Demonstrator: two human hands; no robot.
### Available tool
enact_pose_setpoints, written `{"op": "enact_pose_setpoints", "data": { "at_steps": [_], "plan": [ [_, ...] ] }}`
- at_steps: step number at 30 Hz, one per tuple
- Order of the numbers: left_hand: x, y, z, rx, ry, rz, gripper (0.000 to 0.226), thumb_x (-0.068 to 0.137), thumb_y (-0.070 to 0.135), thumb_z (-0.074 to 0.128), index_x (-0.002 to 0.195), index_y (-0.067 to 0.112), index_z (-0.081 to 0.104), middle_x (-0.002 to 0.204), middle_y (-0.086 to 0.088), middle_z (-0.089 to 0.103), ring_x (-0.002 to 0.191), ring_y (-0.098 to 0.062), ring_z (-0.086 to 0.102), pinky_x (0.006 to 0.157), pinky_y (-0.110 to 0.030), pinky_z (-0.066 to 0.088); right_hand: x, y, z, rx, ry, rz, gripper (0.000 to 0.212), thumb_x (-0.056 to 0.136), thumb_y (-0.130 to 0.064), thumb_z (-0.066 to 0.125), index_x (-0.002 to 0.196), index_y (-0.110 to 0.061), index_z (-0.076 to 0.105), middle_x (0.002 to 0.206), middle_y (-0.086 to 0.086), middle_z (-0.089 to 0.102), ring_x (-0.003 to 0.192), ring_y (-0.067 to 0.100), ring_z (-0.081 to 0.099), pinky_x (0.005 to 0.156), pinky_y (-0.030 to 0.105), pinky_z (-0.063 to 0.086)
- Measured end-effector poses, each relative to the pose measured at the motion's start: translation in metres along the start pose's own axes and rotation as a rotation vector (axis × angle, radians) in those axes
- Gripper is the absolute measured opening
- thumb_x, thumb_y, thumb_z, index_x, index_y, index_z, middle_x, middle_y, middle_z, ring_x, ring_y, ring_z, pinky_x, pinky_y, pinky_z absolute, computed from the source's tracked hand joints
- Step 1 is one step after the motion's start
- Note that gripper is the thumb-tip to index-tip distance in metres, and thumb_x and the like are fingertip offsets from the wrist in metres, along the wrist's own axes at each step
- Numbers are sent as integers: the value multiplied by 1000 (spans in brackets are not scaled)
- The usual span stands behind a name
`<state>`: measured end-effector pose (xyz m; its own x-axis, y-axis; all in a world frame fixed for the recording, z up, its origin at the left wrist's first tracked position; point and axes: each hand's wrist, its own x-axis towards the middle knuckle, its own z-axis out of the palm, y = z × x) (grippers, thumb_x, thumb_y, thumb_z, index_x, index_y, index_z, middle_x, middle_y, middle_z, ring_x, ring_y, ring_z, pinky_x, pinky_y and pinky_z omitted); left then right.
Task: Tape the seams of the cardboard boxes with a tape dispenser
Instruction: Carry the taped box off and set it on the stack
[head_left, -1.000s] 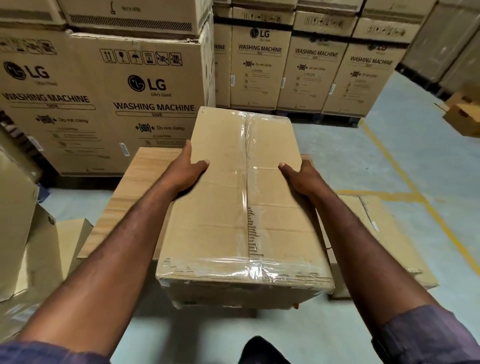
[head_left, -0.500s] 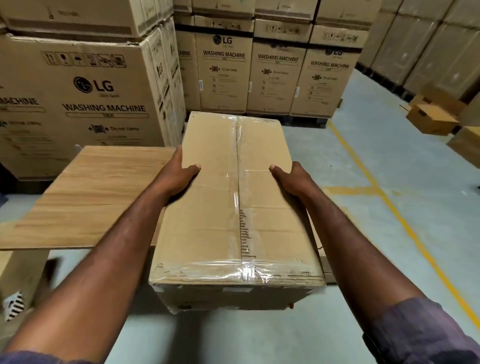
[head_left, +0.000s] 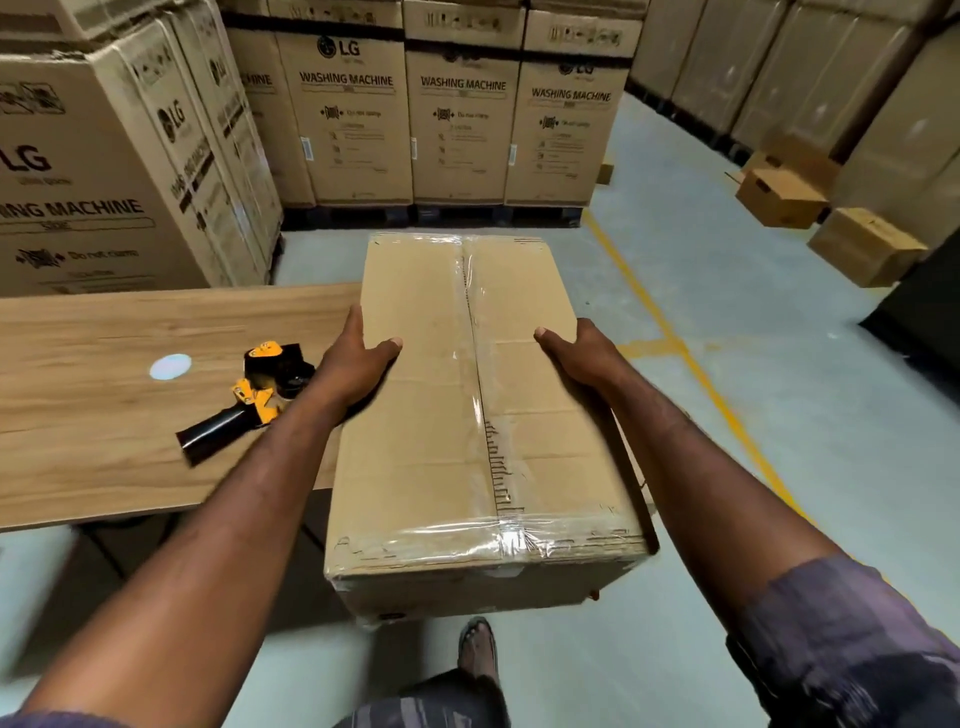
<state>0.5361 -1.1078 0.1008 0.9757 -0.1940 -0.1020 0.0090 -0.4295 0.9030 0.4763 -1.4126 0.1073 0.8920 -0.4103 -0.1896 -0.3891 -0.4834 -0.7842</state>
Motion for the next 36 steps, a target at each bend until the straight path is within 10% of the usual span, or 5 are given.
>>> {"op": "enact_pose_setpoints", "data": {
  "at_steps": [18, 29, 36],
  "plan": [
    [206, 85, 262, 27, -6, -56, 83, 100, 38, 57, 161, 26, 3, 160, 4, 35, 142, -21, 39, 103, -22, 30, 243, 115, -170, -31, 39, 89, 66, 98, -53, 60, 147, -13, 42, 143, 9, 58, 127, 30, 55, 87, 27, 38],
    [287, 115, 430, 48, 0, -130, 85, 97, 44, 59, 160, 32, 3, 160, 8, 35, 141, -17, 40, 116, -37, 34, 387, 232, -259, 7, -17, 90, 62, 97, -52, 62, 145, -16, 44, 136, 8, 62, 123, 29, 59, 87, 27, 40],
    [329, 114, 542, 67, -31, -197, 88, 99, 37, 60, 161, 24, -2, 167, 12, 9, 150, -4, 15, 109, -15, 14, 458, 309, -306, -2, -45, 96, 61, 98, -48, 63, 145, -16, 43, 133, 7, 64, 120, 28, 61, 83, 24, 39]
  ]
}}
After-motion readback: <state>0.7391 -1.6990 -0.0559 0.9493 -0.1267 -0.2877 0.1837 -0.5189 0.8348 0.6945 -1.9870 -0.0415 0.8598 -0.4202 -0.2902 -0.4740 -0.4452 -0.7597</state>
